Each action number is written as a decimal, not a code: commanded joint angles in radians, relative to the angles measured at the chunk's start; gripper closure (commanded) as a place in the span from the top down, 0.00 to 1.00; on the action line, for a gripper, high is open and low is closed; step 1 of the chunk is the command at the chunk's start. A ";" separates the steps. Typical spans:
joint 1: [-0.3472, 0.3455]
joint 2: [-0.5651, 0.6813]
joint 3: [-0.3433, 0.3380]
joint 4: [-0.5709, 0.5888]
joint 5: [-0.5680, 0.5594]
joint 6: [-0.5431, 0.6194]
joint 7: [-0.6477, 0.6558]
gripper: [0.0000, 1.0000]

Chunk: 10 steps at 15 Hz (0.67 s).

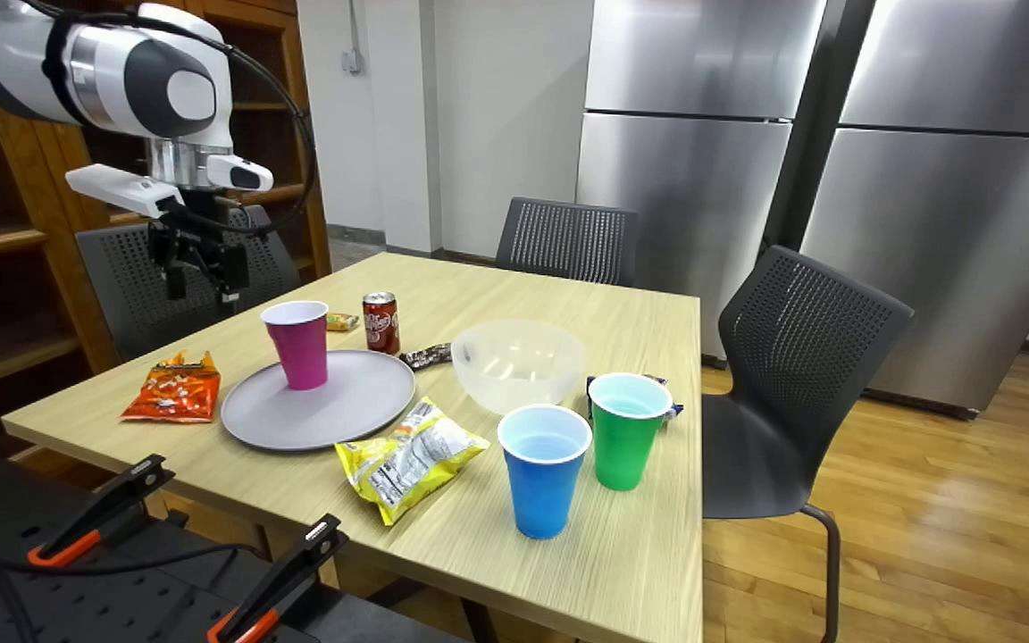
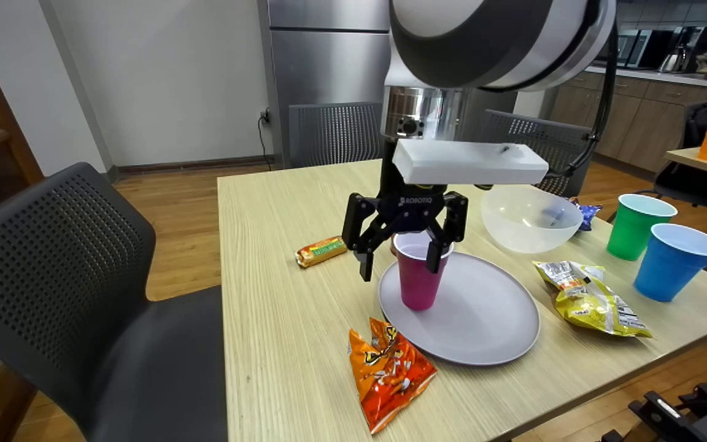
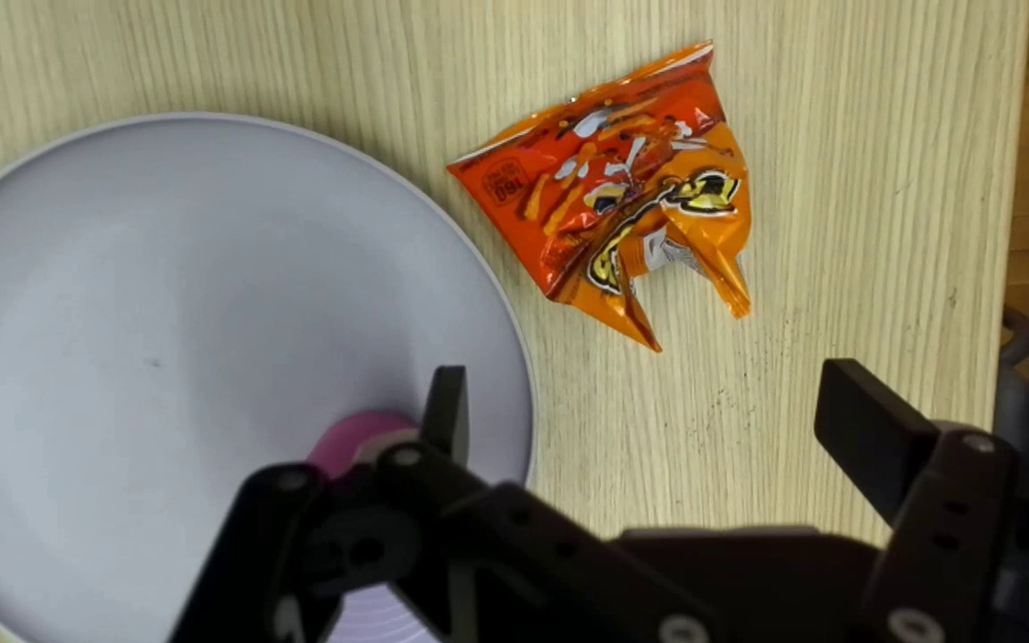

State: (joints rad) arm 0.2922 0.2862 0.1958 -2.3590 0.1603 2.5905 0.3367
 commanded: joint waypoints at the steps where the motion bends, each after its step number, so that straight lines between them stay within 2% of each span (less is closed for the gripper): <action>1: 0.014 0.021 0.018 -0.021 0.042 0.072 0.053 1.00; 5: 0.031 0.060 0.016 -0.025 0.077 0.139 0.096 1.00; 10: 0.017 0.100 0.044 -0.037 0.171 0.196 0.083 1.00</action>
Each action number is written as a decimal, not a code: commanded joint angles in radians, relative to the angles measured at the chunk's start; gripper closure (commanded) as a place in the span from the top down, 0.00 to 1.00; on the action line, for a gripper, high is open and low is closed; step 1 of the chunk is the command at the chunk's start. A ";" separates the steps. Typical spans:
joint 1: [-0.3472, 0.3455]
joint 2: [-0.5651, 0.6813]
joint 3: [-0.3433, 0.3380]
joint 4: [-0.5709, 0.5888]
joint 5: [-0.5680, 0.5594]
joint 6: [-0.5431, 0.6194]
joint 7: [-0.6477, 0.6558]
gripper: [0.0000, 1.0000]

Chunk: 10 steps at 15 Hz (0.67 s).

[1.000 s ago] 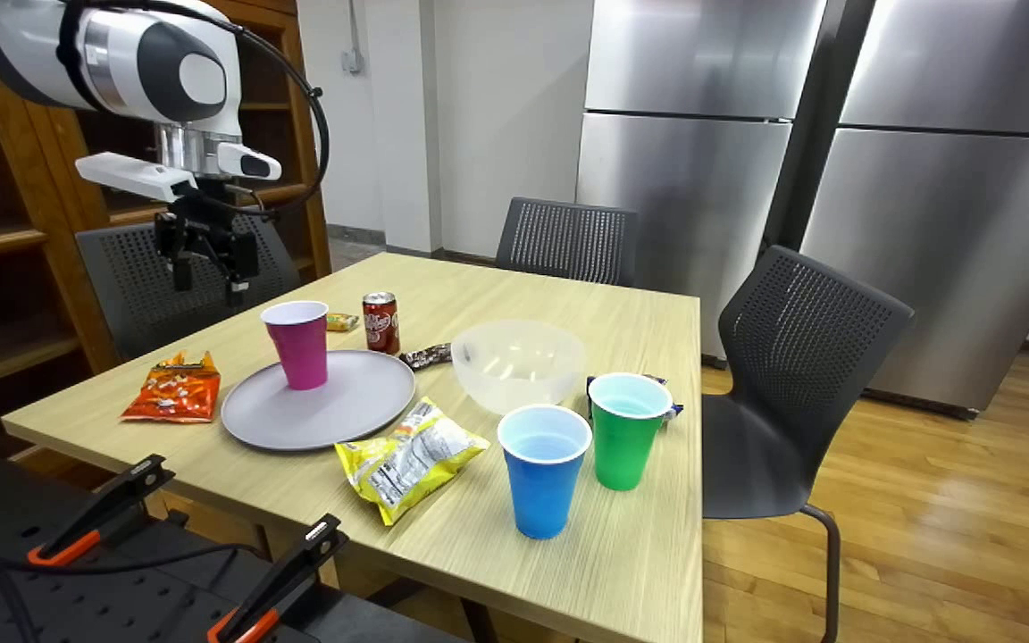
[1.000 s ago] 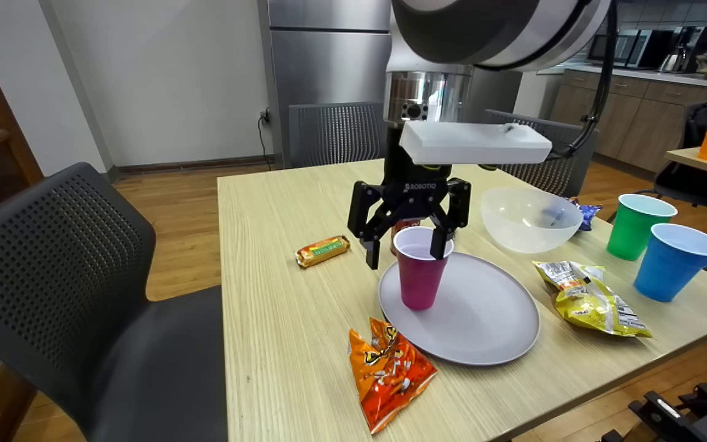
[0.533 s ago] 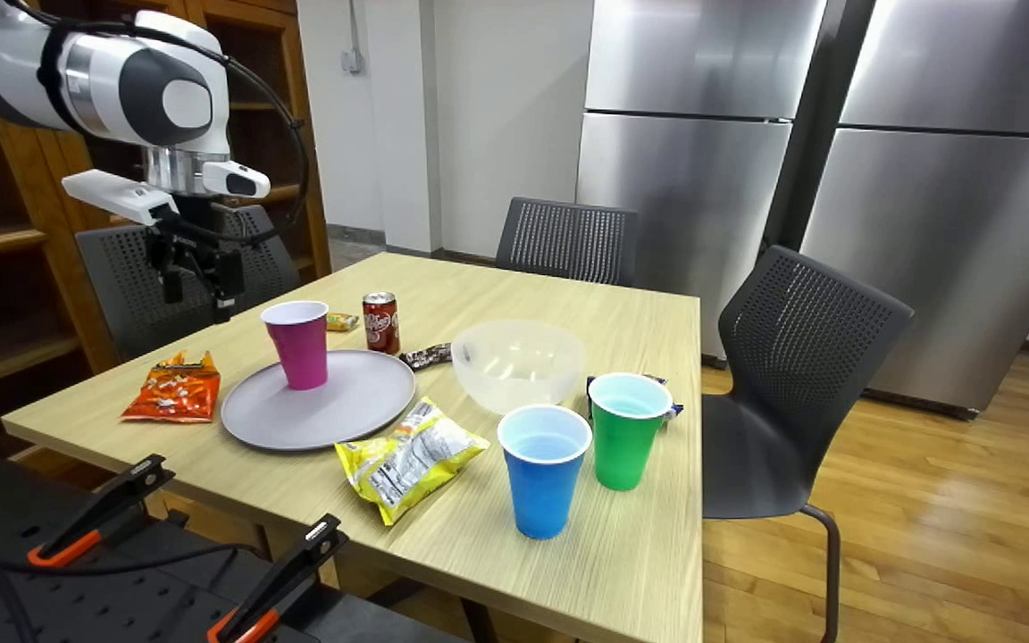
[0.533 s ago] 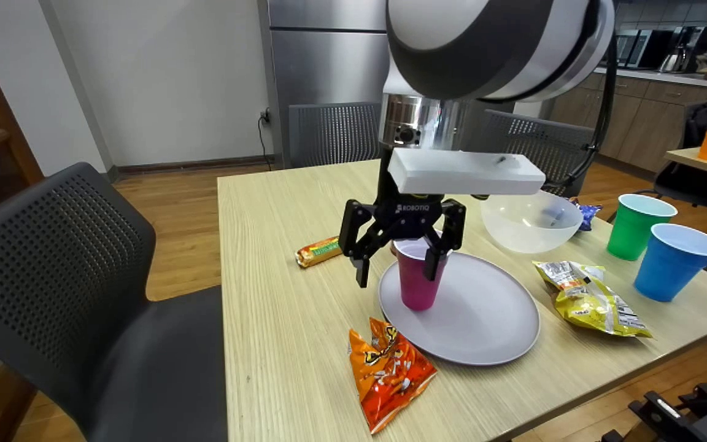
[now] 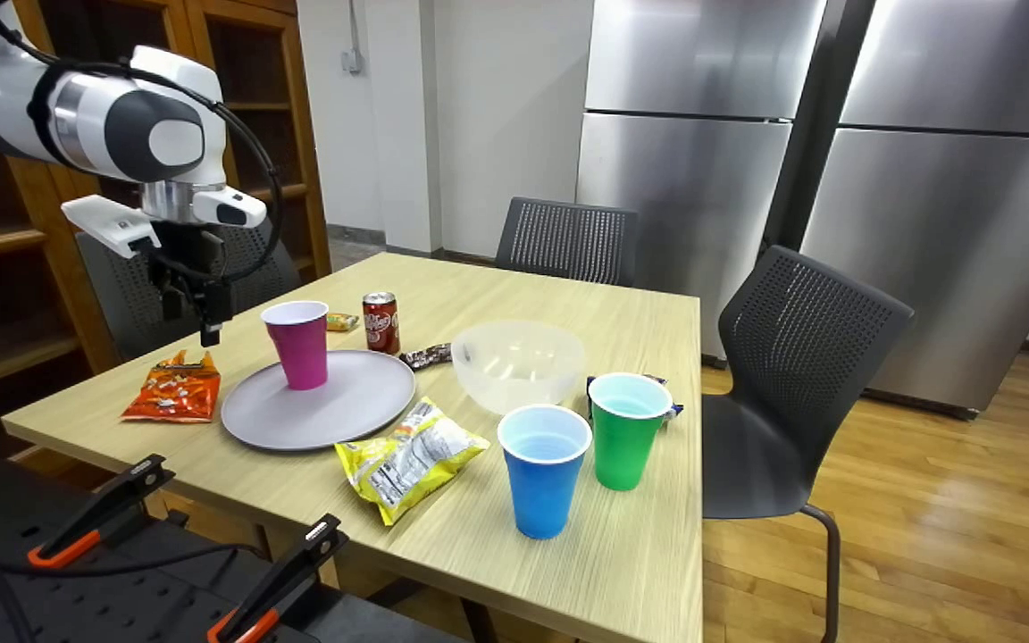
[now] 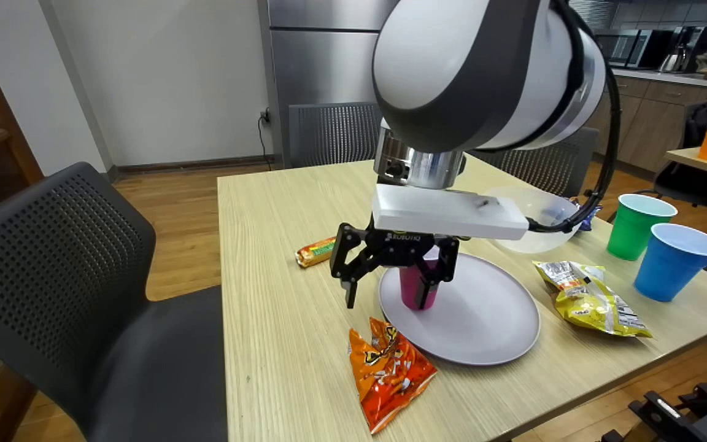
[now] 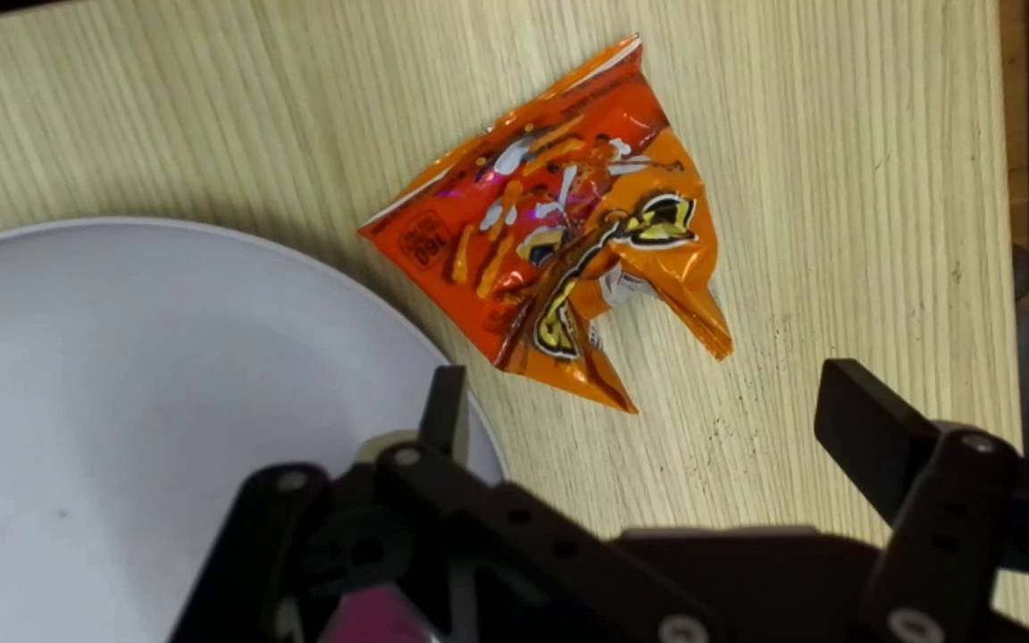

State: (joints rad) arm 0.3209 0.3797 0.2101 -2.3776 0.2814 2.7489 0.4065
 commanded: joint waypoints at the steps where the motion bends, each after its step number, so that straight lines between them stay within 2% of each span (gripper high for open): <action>1: -0.012 0.010 0.033 -0.022 0.063 0.042 0.012 1.00; 10: -0.019 0.032 0.060 -0.059 0.155 0.091 0.014 1.00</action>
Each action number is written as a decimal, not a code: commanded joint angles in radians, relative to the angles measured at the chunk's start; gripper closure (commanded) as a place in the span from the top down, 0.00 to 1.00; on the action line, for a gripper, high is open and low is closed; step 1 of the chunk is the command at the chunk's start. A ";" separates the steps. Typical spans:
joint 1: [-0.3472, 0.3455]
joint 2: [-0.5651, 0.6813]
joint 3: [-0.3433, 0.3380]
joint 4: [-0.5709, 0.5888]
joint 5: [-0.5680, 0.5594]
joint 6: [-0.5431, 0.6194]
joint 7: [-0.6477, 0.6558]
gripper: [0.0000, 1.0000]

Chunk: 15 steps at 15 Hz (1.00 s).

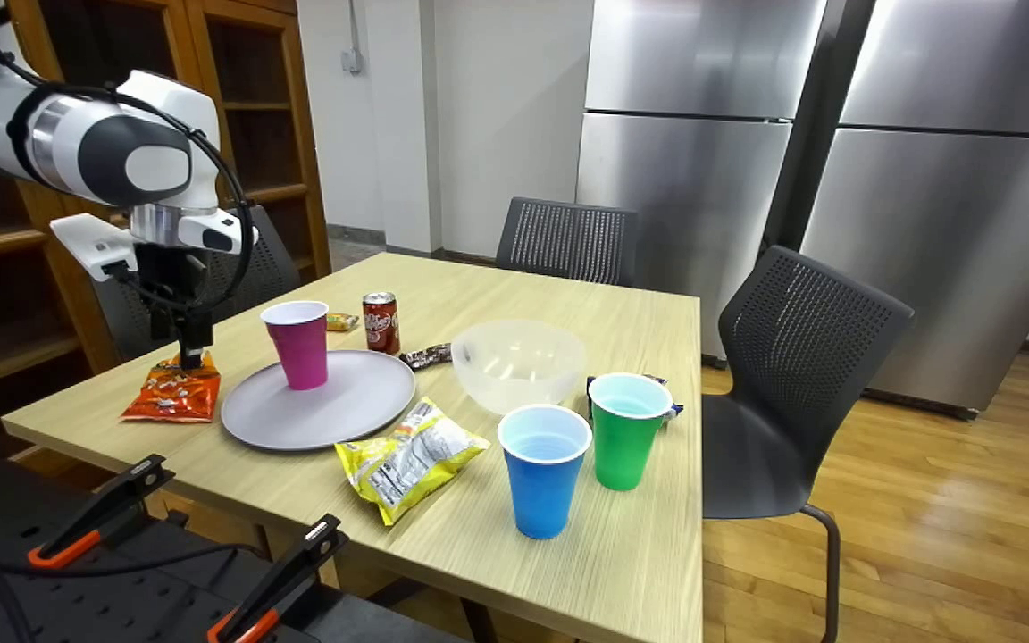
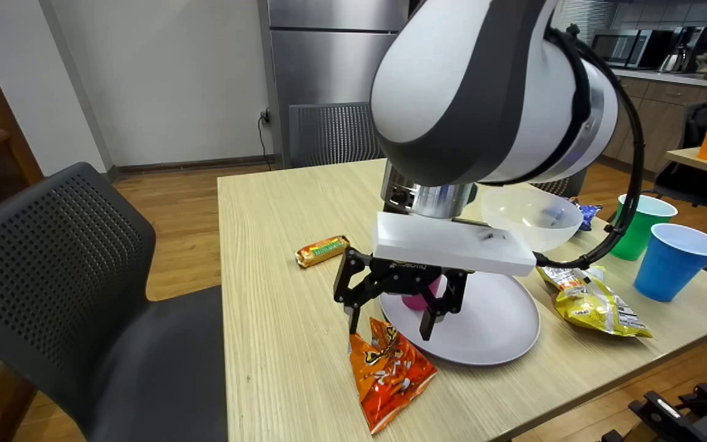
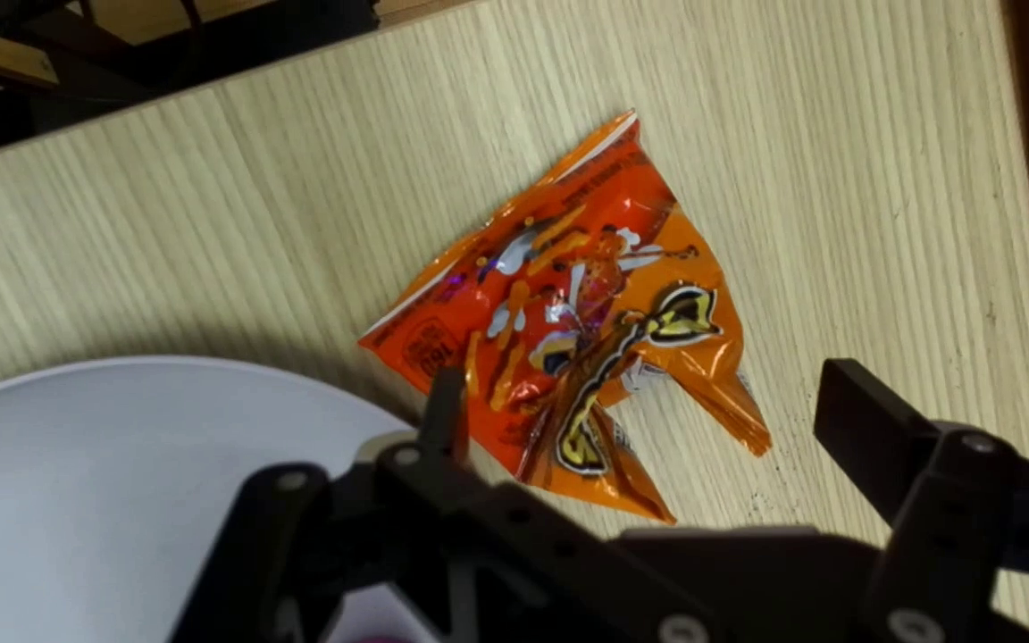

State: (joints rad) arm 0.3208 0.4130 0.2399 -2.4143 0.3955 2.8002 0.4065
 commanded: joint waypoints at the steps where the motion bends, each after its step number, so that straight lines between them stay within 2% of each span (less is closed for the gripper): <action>1: -0.022 0.001 0.034 -0.026 0.053 0.047 0.012 1.00; 15: -0.074 0.028 0.076 -0.055 0.172 0.124 0.003 1.00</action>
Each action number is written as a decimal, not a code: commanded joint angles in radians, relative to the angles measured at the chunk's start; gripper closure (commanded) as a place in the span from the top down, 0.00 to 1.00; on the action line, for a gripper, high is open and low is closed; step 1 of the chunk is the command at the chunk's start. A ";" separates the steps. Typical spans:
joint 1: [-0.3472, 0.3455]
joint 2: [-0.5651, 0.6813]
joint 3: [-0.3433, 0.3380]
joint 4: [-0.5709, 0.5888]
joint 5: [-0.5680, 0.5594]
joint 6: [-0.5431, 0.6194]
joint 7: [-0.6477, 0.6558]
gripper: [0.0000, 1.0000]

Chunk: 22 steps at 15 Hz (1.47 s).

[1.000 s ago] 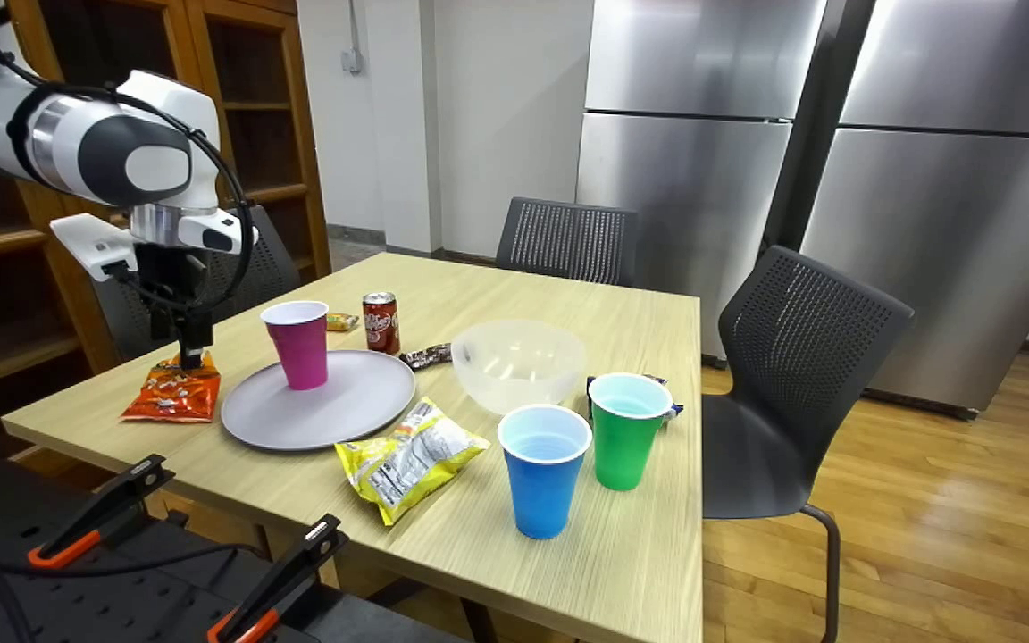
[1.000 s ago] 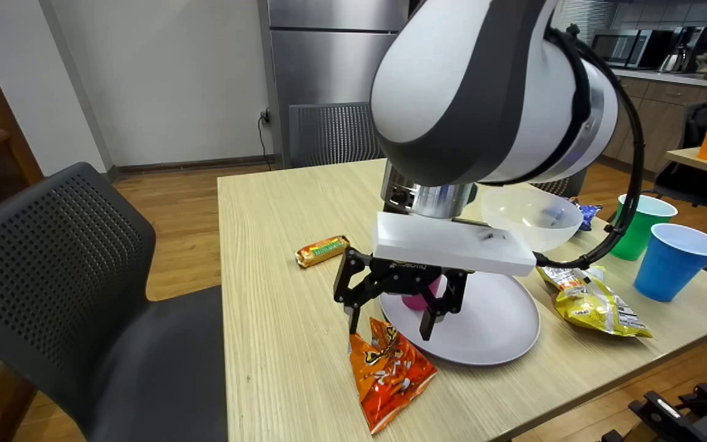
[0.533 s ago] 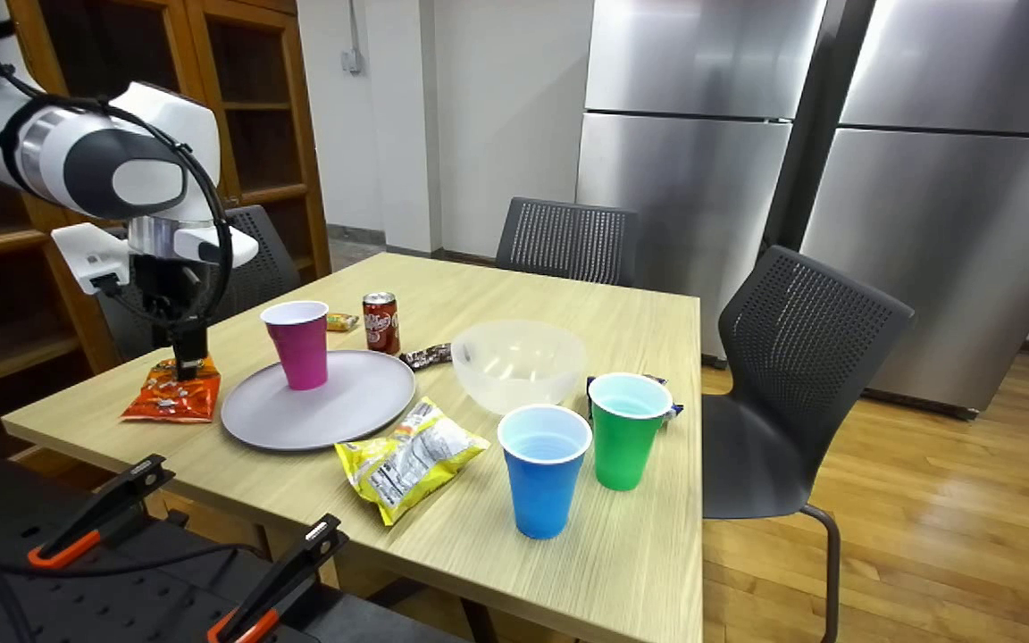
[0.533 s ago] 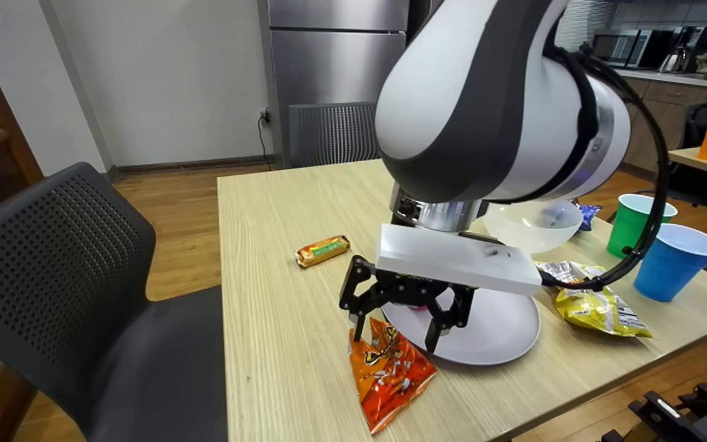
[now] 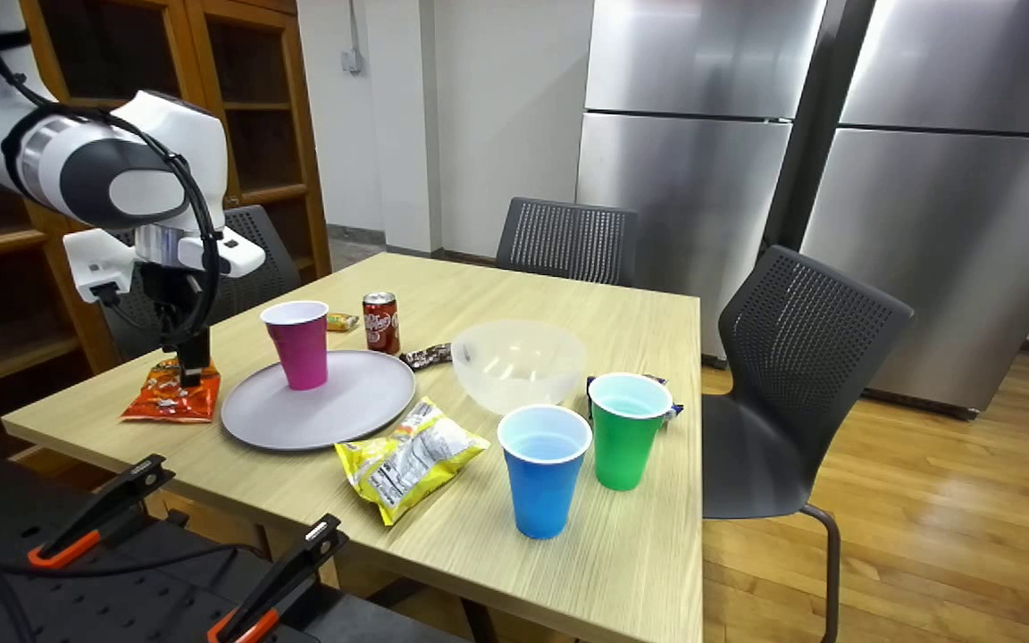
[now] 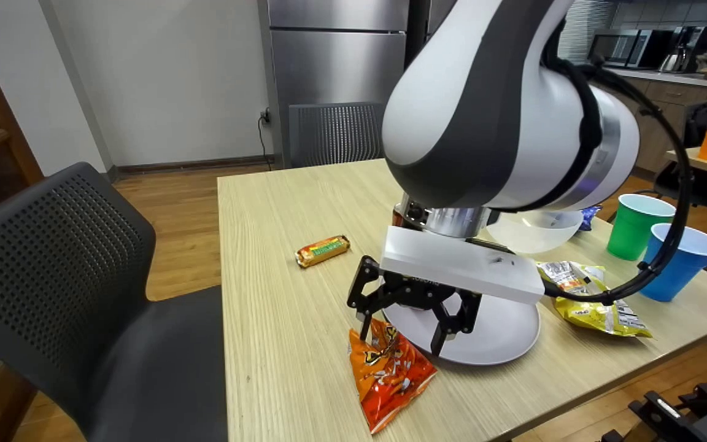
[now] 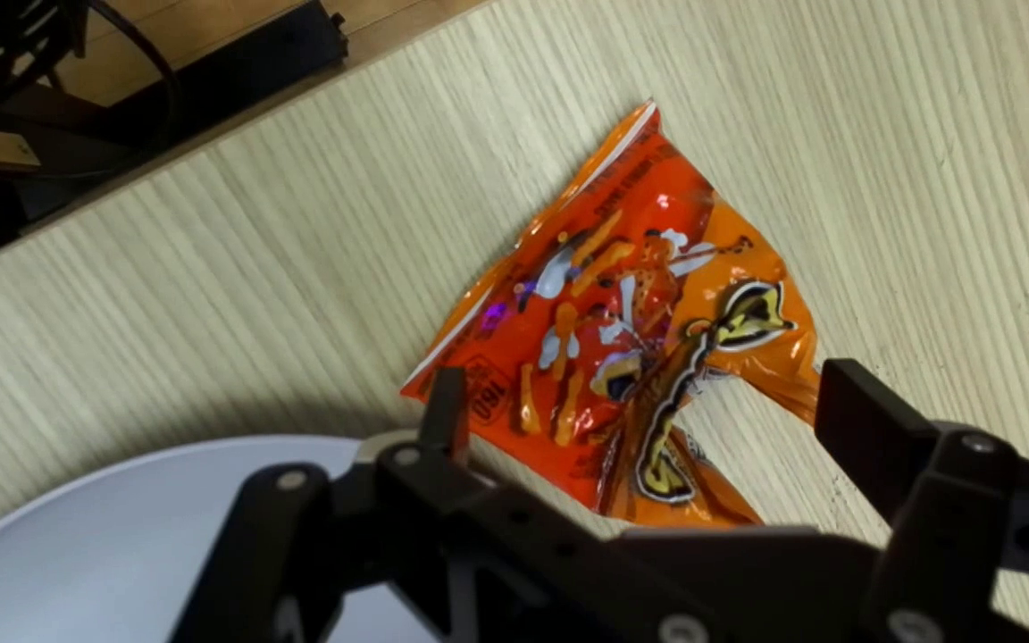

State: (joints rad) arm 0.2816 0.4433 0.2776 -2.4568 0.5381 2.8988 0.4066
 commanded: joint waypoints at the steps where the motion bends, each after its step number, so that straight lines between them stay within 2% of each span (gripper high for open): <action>1: -0.035 0.001 0.035 -0.012 0.030 0.027 0.006 1.00; 5: -0.045 0.007 0.036 -0.008 0.040 0.025 0.001 1.00; 6: -0.048 0.006 0.037 -0.008 0.042 0.024 -0.002 0.75; 8: -0.050 0.005 0.036 -0.008 0.042 0.024 -0.002 0.66; 11: -0.053 0.004 0.036 -0.008 0.040 0.023 -0.004 0.40; 16: -0.057 0.004 0.040 -0.007 0.040 0.025 -0.007 0.03; 17: -0.058 0.004 0.041 -0.007 0.041 0.026 -0.007 0.00; 22: -0.059 0.004 0.048 -0.005 0.039 0.023 -0.011 0.00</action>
State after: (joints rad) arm 0.2494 0.4521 0.2903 -2.4568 0.5569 2.9092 0.4065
